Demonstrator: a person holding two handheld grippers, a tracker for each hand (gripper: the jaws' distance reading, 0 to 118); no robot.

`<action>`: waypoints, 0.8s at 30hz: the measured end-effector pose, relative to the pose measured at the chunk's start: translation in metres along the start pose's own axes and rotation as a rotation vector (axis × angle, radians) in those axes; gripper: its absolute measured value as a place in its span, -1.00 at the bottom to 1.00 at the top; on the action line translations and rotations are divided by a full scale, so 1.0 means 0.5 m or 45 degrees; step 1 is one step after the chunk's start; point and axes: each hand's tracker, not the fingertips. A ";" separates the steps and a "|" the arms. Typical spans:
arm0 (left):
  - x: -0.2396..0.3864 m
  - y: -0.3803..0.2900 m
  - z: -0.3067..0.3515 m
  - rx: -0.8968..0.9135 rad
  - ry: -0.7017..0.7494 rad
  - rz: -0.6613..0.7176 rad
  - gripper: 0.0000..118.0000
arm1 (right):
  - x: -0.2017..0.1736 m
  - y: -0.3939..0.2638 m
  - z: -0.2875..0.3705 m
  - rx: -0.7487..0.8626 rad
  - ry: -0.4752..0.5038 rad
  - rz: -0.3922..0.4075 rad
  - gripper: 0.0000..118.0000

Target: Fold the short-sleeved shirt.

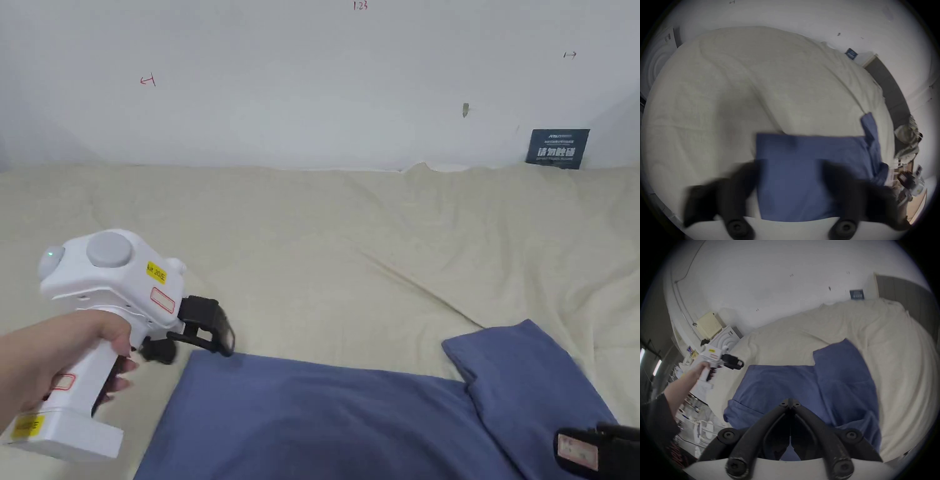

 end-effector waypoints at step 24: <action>0.039 -0.007 -0.077 0.036 0.120 -0.197 -0.91 | 0.095 0.174 -0.070 0.056 -0.112 -0.028 -1.00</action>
